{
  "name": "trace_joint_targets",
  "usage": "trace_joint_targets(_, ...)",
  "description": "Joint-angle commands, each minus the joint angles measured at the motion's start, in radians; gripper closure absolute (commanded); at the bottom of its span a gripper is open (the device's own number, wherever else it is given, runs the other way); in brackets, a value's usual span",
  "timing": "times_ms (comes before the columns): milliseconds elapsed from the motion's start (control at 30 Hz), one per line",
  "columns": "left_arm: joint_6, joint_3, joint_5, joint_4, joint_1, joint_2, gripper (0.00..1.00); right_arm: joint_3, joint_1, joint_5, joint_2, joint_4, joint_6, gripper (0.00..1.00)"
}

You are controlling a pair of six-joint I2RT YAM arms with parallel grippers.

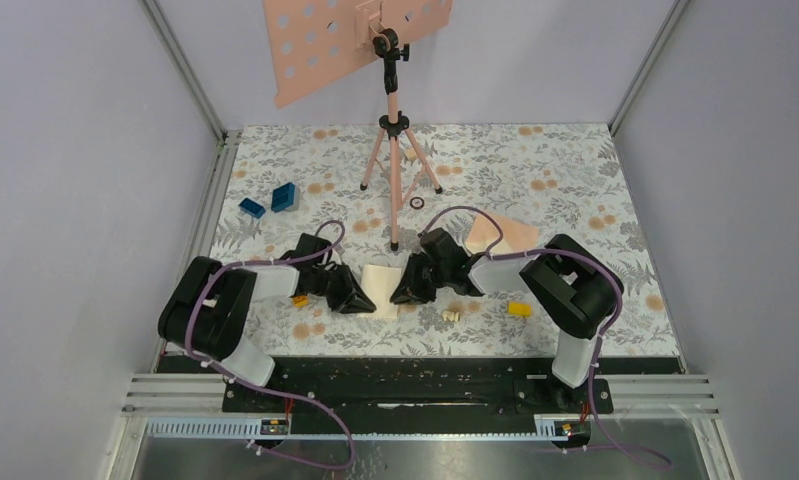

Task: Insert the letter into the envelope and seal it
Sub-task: Fold the letter at the center of the board.

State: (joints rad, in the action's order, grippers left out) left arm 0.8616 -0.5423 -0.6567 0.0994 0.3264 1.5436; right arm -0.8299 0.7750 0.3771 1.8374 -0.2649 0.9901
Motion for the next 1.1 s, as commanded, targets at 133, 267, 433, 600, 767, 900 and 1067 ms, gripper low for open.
trace_joint_targets(133, 0.011, 0.047, 0.047, -0.096, 0.003, 0.108, 0.94, 0.021, -0.012, -0.075, -0.081, 0.143, -0.108, 0.78)
trace_joint_targets(267, 0.021, 0.058, 0.054, -0.096, 0.006, 0.102, 0.95, 0.022, -0.003, -0.015, -0.116, 0.145, -0.160, 0.78)
trace_joint_targets(433, 0.041, 0.076, 0.060, -0.096, 0.018, 0.078, 0.96, 0.012, 0.022, 0.066, -0.106, 0.158, -0.236, 0.78)
trace_joint_targets(600, 0.095, 0.126, 0.074, -0.095, 0.033, 0.005, 0.96, 0.027, 0.023, 0.056, -0.135, 0.164, -0.245, 0.79)
trace_joint_targets(767, 0.165, 0.166, 0.121, -0.080, 0.079, -0.094, 0.96, 0.057, 0.031, 0.018, -0.245, 0.154, -0.259, 0.84)
trace_joint_targets(900, 0.187, 0.161, 0.142, -0.069, 0.102, -0.115, 0.96, 0.013, 0.065, 0.105, -0.189, 0.123, -0.277, 0.87)
trace_joint_targets(1067, 0.196, 0.147, 0.150, -0.065, 0.110, -0.113, 0.97, -0.015, 0.079, 0.161, -0.064, 0.097, -0.231, 0.92)
